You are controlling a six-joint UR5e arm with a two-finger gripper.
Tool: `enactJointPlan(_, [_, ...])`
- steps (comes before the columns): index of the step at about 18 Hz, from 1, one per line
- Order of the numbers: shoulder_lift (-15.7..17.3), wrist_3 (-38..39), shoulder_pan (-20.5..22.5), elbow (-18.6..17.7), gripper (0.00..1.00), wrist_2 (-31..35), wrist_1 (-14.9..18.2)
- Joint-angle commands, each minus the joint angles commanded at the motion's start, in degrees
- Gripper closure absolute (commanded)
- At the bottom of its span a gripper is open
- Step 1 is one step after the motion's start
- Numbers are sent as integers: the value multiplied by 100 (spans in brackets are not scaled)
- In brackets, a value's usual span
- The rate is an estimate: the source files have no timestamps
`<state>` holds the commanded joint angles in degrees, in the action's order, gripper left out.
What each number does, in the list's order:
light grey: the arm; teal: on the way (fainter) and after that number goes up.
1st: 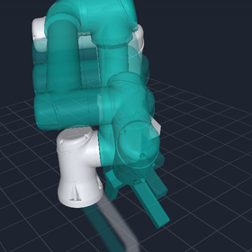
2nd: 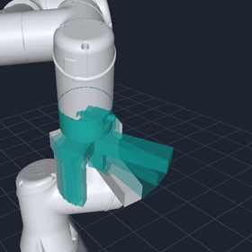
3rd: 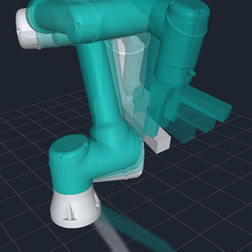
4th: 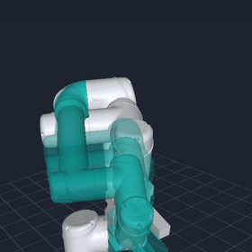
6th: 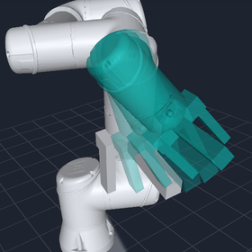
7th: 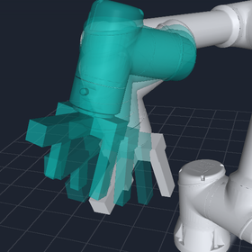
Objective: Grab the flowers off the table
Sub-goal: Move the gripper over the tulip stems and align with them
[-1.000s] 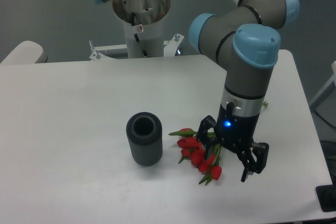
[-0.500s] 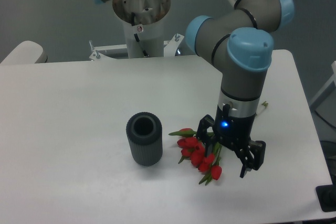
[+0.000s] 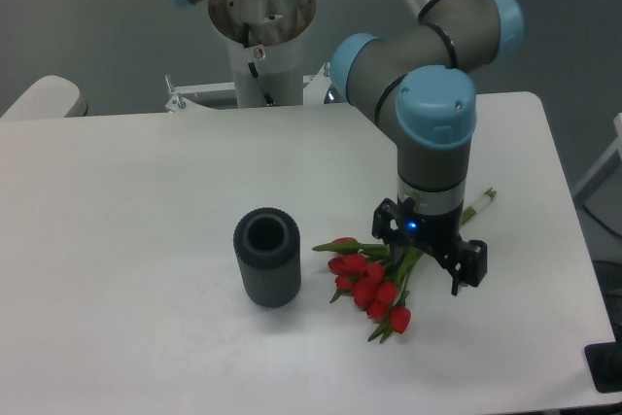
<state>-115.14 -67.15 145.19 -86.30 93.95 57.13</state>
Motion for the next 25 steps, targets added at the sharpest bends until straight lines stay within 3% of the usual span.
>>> enactJointPlan(5, [9, -140, 290, -123, 0, -26, 114])
enactJointPlan(9, [-17, -1202, 325, -299, 0, 0, 167])
enactJointPlan(15, [-202, -1660, 439, -484, 0, -17, 44])
enactJointPlan(17, [-281, -1661, 483, -510, 0, -17, 9])
enactJointPlan(20, [-334, -1679, 475, -624, 0, -8, -324])
enactJointPlan(25, [-404, -1442, 457, -704, 0, -8, -457])
